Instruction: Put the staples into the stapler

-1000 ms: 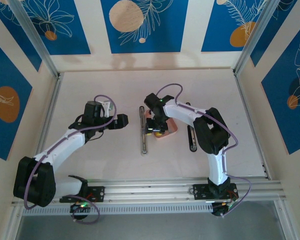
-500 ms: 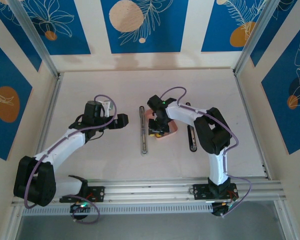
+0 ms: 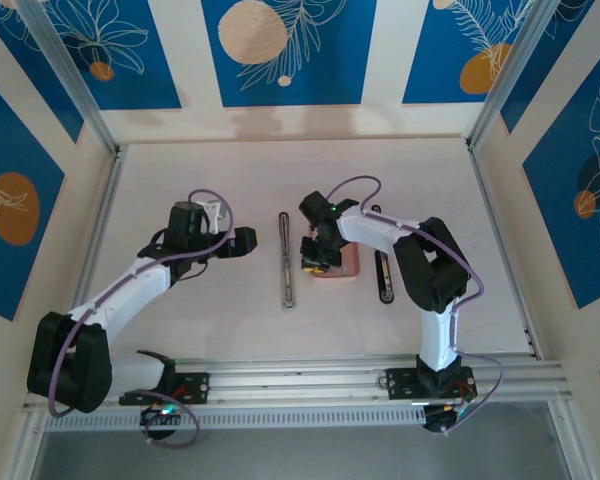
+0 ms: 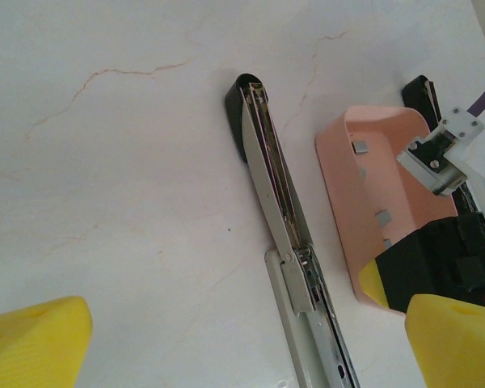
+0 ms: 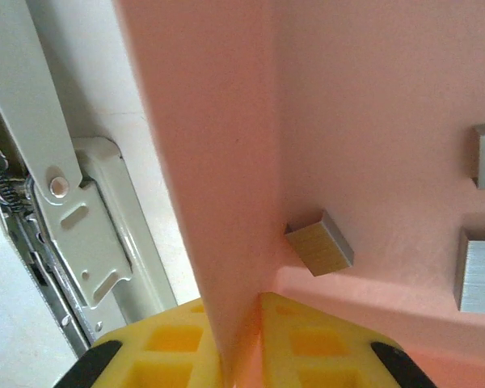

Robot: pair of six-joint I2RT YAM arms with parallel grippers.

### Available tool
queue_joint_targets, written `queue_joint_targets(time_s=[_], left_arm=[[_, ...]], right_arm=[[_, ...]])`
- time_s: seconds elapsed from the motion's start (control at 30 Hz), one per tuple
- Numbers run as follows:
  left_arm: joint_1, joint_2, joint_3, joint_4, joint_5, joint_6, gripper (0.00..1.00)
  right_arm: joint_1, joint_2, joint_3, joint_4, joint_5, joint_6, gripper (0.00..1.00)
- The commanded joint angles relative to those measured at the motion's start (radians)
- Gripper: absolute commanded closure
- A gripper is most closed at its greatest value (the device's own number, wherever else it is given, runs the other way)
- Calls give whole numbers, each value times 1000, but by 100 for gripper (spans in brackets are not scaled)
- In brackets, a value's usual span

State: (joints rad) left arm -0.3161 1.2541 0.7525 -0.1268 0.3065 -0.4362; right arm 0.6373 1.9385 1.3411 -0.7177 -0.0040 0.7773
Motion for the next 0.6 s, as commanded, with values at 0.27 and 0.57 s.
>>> queue_joint_targets(time_s=[0.27, 0.57], left_arm=[[11, -3, -22, 33, 15, -4, 1], [11, -21, -35, 40, 19, -9, 1]], right_arm=[[28, -74, -30, -57, 15, -19, 83], [60, -110, -49, -87, 31, -39, 77]])
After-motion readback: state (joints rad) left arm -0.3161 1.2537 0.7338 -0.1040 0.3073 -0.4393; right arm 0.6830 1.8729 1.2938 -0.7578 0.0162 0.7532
